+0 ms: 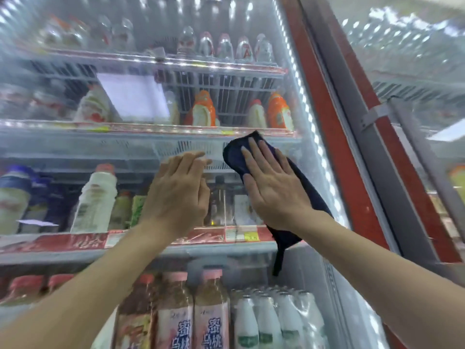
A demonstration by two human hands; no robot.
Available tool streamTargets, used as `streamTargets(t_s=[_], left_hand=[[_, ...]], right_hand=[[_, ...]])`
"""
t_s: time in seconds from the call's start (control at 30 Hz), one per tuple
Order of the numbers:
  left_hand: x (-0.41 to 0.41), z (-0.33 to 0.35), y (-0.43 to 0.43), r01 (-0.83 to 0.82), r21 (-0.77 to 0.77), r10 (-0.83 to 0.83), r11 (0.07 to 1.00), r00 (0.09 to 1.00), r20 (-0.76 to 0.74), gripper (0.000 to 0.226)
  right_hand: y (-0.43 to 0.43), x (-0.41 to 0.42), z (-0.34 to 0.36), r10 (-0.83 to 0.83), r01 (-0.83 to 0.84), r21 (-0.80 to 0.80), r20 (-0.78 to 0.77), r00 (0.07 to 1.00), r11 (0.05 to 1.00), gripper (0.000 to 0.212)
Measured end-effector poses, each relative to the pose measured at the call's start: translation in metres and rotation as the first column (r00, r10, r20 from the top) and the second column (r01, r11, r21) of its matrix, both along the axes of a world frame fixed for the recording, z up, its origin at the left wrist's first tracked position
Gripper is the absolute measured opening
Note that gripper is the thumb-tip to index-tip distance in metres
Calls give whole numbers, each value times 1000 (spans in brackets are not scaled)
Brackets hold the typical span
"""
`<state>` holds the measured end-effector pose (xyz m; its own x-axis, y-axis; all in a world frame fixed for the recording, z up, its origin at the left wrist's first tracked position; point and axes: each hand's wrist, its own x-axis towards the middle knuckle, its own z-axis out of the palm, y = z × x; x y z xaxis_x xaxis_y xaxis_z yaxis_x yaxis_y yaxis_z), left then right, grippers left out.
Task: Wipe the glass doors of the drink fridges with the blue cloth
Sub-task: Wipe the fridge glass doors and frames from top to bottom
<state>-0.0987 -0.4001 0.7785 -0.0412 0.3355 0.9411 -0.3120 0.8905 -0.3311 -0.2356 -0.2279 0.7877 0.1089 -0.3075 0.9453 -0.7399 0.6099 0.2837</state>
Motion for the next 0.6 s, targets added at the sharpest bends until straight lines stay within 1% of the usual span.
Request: streamTargets(t_s=[0.07,0.13,0.17,0.2,0.27,0.33,0.4,0.43,0.5,0.6], left_hand=[[1,-4,5,83,2,-83,997,996,17,40],[10,-8,2,236,-7,-235,972,968,90,36],[19,-9,-6,284,-17,-280,959,953,113,33],[29,-7,-16,278,-33,-273,960,956,109,31],[45,1,-39,201,-16,-200,980,979,38,31],[51,9,-51,105,26,-105,994,994,-11,33],[41,6,-49,-16,3,16,1000,1000,-12,35],[37,4,-50,-37,-15,37,999,999,-8,36],[35,5,-53,-17,-31,16,999,1000,-11,37],[36,5,-55,11,-39,-12,999,999,-39,37]], right_hand=[[-2,5,-32,-12,13,53,-33,999,998,63],[0,6,-55,-17,27,138,-73,997,990,63],[2,4,-58,-15,31,174,-93,996,984,63],[4,3,-54,-11,34,199,-113,994,979,63],[8,3,-30,-12,36,202,-123,992,979,63],[3,6,10,-9,21,146,-84,996,989,66],[-6,11,48,-12,14,72,-29,1000,997,66],[-11,13,64,-16,17,43,-5,1000,999,67],[-21,15,81,-19,19,9,21,1000,1000,70],[-29,18,73,-17,17,-11,31,999,1000,69]])
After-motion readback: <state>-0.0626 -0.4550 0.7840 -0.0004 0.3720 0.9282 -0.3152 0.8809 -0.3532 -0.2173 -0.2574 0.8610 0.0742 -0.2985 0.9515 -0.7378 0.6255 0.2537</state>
